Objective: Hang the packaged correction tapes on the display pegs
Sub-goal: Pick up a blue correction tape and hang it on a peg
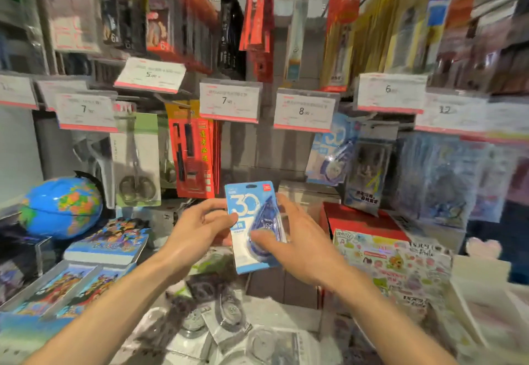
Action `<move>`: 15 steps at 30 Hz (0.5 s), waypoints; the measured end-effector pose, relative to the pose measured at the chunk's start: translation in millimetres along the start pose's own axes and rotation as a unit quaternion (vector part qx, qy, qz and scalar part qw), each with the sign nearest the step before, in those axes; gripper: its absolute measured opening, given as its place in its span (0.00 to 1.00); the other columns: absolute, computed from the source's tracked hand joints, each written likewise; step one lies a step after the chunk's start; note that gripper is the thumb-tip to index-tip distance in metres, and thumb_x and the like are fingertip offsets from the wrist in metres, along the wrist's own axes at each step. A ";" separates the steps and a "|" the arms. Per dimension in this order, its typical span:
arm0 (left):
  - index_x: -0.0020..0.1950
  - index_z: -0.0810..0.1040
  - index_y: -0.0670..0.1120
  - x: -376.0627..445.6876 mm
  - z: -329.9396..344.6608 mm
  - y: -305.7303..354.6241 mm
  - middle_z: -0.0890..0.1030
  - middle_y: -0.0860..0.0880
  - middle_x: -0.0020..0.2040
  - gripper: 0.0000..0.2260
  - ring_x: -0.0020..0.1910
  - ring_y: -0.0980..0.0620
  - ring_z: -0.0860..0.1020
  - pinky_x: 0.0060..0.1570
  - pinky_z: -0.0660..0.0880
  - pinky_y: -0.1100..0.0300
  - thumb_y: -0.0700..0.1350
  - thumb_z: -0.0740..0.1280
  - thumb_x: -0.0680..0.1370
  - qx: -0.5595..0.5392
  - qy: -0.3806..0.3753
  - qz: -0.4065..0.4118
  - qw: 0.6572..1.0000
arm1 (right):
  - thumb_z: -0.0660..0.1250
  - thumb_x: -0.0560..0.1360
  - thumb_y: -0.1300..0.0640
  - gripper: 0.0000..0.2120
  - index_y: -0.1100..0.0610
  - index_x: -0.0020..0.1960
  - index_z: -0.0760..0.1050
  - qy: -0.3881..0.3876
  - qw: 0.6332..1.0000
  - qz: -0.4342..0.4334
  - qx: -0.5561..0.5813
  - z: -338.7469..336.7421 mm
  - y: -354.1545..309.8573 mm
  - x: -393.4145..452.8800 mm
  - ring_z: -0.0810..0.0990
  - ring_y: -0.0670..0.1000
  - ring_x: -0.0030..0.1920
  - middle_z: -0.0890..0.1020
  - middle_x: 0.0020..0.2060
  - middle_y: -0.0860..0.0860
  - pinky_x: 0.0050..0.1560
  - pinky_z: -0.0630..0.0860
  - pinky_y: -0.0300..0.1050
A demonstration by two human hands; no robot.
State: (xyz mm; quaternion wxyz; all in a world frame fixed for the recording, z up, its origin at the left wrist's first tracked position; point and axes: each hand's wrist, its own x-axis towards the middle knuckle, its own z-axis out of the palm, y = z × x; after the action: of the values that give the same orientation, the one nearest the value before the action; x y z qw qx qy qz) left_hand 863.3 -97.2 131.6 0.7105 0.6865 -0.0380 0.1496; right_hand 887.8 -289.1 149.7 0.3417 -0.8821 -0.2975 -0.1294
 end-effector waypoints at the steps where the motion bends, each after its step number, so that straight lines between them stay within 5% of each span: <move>1: 0.57 0.79 0.40 -3.0 13.9 7.0 0.86 0.45 0.43 0.08 0.32 0.54 0.81 0.33 0.79 0.62 0.35 0.68 0.79 -0.003 0.000 0.011 1.000 | 0.70 0.73 0.45 0.25 0.43 0.67 0.67 0.006 1.000 -0.005 0.030 -14.6 4.4 -5.1 0.78 0.46 0.60 0.78 0.62 0.43 0.62 0.75 0.47; 6: 0.56 0.79 0.42 -11.4 85.3 31.2 0.82 0.38 0.46 0.08 0.40 0.45 0.79 0.33 0.80 0.61 0.34 0.68 0.78 -0.004 -0.007 0.058 0.998 | 0.72 0.76 0.55 0.15 0.40 0.58 0.74 -0.013 0.984 -0.001 0.177 -80.2 43.4 -32.3 0.82 0.35 0.53 0.84 0.52 0.33 0.53 0.76 0.32; 11: 0.57 0.78 0.40 -9.5 142.6 33.7 0.77 0.42 0.39 0.08 0.29 0.56 0.77 0.30 0.78 0.62 0.33 0.68 0.78 0.034 -0.015 0.074 0.997 | 0.75 0.73 0.62 0.21 0.48 0.62 0.75 -0.008 0.948 0.074 0.308 -116.1 89.4 -51.0 0.86 0.49 0.53 0.87 0.52 0.46 0.57 0.81 0.53; 15: 0.56 0.79 0.43 -5.7 173.9 39.6 0.75 0.48 0.33 0.09 0.34 0.52 0.76 0.34 0.78 0.57 0.34 0.68 0.78 0.058 -0.027 0.097 0.993 | 0.74 0.75 0.61 0.21 0.44 0.62 0.72 0.013 0.943 0.055 0.327 -137.8 108.3 -62.0 0.86 0.48 0.52 0.87 0.52 0.43 0.52 0.83 0.50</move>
State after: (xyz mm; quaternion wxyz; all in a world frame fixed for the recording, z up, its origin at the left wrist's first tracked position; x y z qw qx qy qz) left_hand 873.7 -269.2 177.8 0.6501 0.7236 -0.1152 0.2011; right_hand 901.8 -473.7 167.0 0.6221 -0.7347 -0.2698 -0.0176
